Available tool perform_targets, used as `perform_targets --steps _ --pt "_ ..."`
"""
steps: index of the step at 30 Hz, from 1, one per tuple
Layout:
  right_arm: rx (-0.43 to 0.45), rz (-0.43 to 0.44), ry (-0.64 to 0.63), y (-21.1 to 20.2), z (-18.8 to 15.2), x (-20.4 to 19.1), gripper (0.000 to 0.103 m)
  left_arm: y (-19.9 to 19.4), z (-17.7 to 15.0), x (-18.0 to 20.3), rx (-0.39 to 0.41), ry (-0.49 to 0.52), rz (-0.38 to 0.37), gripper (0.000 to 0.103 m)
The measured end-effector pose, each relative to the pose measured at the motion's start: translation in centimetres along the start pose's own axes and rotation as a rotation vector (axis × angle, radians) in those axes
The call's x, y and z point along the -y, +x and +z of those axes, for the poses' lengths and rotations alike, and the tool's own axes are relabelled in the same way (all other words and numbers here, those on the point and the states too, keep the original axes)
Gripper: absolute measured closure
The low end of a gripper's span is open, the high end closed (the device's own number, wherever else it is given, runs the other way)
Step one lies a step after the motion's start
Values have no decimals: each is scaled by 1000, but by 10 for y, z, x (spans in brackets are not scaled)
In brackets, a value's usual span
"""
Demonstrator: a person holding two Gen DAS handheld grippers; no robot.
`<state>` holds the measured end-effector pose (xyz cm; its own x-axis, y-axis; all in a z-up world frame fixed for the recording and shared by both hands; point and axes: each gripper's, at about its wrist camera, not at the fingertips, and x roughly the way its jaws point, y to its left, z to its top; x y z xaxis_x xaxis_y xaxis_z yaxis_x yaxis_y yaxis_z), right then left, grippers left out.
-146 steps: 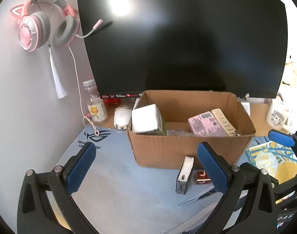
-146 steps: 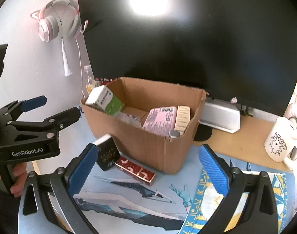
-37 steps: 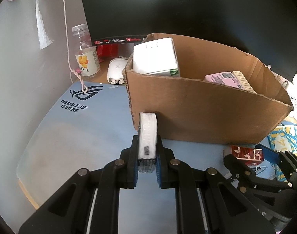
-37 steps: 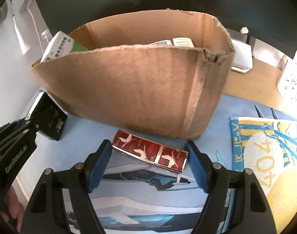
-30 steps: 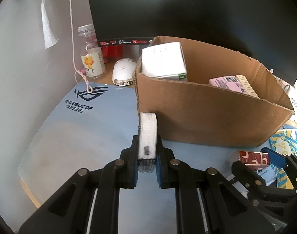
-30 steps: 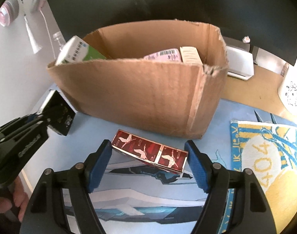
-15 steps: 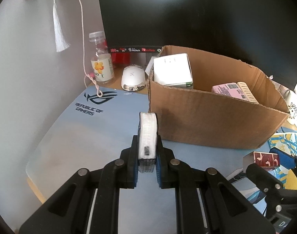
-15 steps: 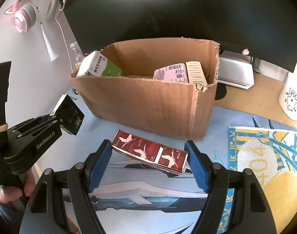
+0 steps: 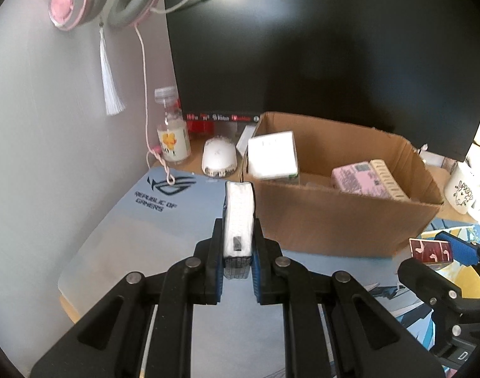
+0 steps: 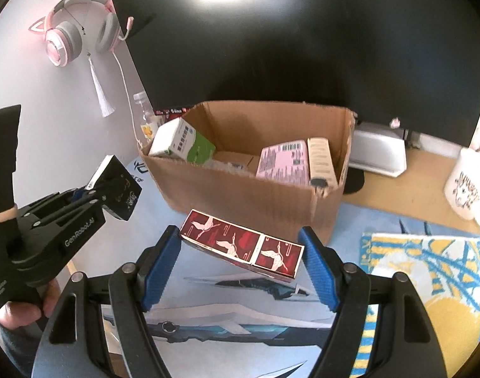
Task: Organize objects
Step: 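Carry the stick pack with the left gripper while the right carries the red box over the box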
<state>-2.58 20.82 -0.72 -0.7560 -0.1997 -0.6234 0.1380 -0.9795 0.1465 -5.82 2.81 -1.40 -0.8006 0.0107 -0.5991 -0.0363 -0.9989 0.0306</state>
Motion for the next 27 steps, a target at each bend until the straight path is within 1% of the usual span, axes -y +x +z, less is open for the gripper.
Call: perform_targets --steps 3,7,15,22,27 --pt "28 -15 -13 -8 5 0 22 -6 6 2 18 5 14 90" --pt "54 -29 -23 -15 13 2 22 -13 15 2 33 0 12 90" --pt "103 -48 -34 -31 35 10 22 -28 44 10 87 3 18 90" --pt "118 -66 -48 -25 57 13 22 -31 68 21 113 26 13 90" --pt "132 -79 -65 -21 69 17 22 -24 85 25 104 12 -15 90"
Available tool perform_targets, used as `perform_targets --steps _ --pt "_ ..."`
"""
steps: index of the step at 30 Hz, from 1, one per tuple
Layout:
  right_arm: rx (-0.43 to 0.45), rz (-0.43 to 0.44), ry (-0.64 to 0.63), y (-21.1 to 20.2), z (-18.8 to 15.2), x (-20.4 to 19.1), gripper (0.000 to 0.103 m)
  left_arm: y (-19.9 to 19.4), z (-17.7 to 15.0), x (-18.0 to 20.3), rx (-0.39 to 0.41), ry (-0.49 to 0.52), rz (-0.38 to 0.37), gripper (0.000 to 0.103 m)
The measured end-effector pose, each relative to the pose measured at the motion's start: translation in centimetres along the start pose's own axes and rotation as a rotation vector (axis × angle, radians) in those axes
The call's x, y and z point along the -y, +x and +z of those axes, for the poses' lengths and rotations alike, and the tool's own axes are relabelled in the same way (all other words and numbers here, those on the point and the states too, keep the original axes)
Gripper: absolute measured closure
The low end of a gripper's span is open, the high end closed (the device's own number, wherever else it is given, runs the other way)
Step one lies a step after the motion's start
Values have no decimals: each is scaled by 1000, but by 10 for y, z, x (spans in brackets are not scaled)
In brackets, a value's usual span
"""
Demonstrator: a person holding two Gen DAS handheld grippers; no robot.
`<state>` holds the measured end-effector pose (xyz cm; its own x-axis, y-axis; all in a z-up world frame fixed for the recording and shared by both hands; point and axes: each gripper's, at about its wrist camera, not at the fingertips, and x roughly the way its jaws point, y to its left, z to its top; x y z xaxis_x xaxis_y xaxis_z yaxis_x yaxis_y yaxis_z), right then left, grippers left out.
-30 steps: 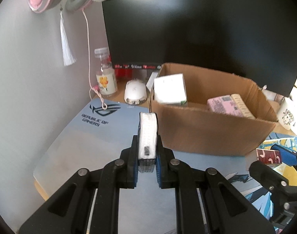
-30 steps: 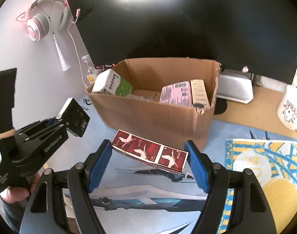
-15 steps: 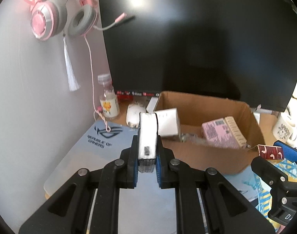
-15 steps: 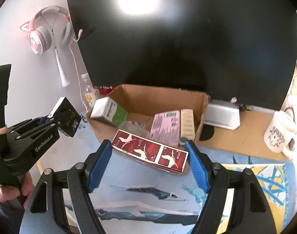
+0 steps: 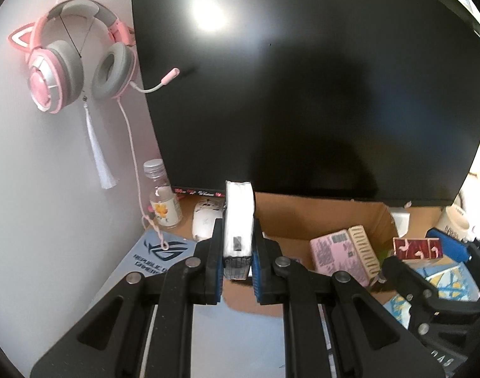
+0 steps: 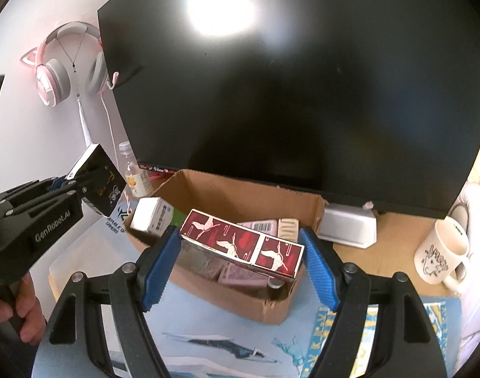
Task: Organize objects
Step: 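Carry the stick pack with the left gripper while the right carries the red box over the box, then lower and open both grippers to drop the stick pack and red box into the cardboard box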
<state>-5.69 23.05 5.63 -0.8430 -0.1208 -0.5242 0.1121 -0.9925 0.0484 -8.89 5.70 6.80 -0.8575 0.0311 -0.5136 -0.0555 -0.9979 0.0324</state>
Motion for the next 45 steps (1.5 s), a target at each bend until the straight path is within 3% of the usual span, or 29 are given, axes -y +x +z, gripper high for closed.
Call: perform_targets --steps 5,11,20,24,36,45 --pt "7 -8 -16 7 6 5 22 17 9 6 -27 -21 -59 90" --pt "3 -7 -36 19 8 10 22 39 12 21 -43 6 -53 90" --pt "-16 10 -49 38 -2 17 22 50 1 40 -16 46 -86 90" --pt "9 4 -90 35 -9 15 22 55 -4 50 -31 57 -138 90" --pt "-15 3 -92 42 -13 23 22 74 -18 68 -94 115 -79 89" --pt "-35 8 -195 51 -20 10 22 83 -24 68 -125 127 -51 89"
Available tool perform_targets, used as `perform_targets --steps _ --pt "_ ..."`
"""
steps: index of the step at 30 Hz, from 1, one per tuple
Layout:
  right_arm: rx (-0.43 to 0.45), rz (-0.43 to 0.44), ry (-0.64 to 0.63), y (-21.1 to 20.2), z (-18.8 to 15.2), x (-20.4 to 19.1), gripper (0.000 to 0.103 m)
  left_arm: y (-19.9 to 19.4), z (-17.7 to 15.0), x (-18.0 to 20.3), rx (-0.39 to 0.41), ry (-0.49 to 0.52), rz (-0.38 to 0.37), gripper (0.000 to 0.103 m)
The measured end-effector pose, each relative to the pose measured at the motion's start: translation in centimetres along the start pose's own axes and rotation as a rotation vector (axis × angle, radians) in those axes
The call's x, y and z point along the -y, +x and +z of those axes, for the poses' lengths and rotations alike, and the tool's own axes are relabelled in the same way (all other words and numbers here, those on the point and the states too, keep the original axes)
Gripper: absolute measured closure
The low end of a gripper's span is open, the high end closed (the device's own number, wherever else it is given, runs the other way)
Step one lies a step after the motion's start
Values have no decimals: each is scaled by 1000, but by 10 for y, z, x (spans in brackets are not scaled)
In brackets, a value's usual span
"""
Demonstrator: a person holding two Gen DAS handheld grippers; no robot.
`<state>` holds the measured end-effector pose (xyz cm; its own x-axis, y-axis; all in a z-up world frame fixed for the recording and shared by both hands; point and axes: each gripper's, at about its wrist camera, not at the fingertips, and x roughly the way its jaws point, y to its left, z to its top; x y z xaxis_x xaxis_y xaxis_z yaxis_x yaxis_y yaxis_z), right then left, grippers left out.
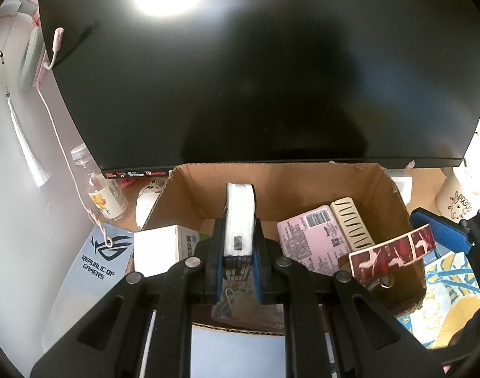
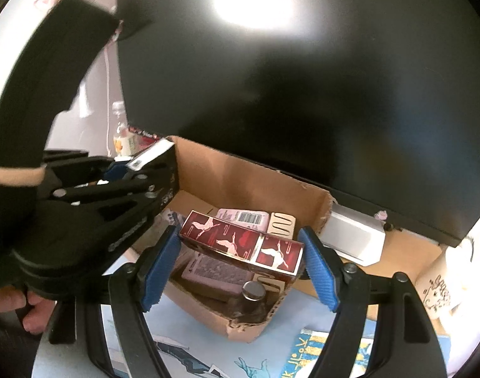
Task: Organize objects
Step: 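Lower and open both grippers to drop the stick pack and red box into the cardboard box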
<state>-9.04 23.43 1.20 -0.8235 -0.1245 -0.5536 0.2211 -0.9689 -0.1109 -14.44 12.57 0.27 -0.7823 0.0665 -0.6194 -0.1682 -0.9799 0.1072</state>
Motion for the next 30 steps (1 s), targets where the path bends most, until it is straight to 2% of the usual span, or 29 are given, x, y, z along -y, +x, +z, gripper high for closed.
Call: perform_targets --steps 22,30 --pt "-24 9 -6 7 -6 5 21 10 -7 1 -32 16 15 83" --pt "3 -12 9 2 -5 3 19 8 -8 -4 -43 4 9 82"
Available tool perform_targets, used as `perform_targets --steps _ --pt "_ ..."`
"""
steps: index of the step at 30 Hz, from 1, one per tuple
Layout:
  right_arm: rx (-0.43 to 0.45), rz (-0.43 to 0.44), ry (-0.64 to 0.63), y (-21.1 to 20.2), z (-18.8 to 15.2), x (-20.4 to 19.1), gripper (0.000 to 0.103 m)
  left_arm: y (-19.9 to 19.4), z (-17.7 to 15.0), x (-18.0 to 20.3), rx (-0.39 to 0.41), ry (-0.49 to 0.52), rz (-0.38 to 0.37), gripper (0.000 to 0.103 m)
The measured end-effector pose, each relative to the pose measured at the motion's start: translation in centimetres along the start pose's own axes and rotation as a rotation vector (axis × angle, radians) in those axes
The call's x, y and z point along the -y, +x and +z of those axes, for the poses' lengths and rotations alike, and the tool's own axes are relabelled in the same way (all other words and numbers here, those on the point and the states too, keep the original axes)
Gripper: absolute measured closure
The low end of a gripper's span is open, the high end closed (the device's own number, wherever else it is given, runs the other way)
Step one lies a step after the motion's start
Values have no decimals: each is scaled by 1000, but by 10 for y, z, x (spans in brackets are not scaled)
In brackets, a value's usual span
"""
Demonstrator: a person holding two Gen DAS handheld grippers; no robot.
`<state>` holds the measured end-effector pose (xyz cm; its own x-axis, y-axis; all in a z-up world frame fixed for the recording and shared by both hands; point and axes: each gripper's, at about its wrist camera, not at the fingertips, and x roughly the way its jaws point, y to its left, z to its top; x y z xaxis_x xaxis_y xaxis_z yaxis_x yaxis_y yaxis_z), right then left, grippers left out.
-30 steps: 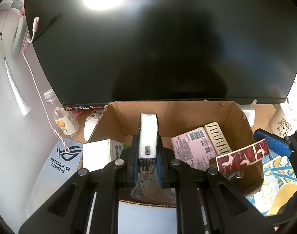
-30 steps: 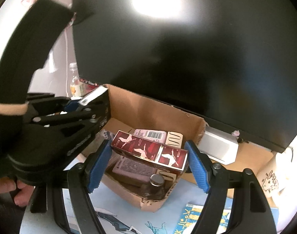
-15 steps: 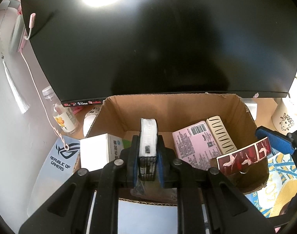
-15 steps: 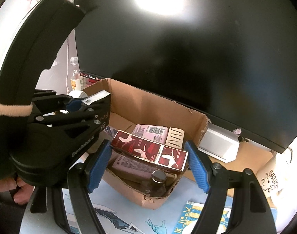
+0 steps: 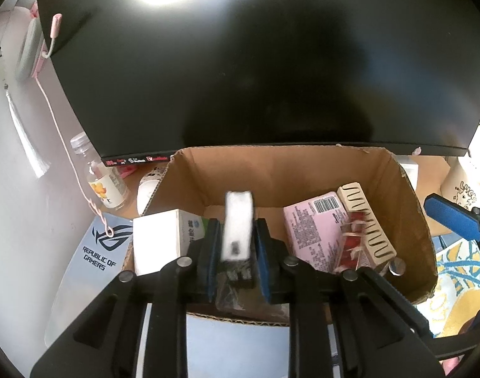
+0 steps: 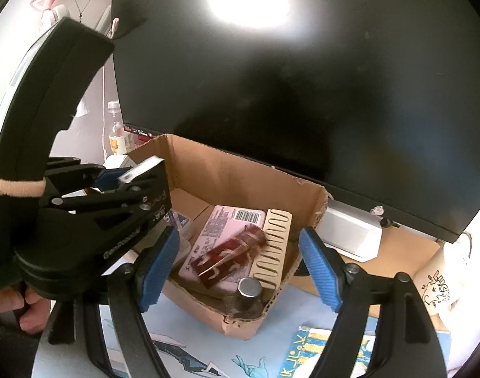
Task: Organize objects
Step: 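Lower and open both grippers to drop the stick pack and red box into the cardboard box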
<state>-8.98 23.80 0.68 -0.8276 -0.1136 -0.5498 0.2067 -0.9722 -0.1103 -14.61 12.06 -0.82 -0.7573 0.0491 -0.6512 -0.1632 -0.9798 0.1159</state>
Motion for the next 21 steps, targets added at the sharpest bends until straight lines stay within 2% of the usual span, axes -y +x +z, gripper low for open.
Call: perform_targets --steps 3,8,10,12,15,21 --pt "6 -5 5 -2 0 2 11 -6 0 0 13 -1 -3 76" --pt "18 -10 9 -8 -1 -3 9 -15 1 -7 38 -5 -5 72" --pt "26 -10 15 -11 -1 -5 2 -21 1 -8 52 -7 -10 71" --pt "40 -13 20 -15 -1 -6 0 -27 4 -6 66 -12 -8 66" --pt "53 -13 19 -20 -1 -13 0 -43 4 -5 100 -21 4 41" --pt "70 -11 15 -14 0 -18 0 -70 1 -10 164 -21 55 18"
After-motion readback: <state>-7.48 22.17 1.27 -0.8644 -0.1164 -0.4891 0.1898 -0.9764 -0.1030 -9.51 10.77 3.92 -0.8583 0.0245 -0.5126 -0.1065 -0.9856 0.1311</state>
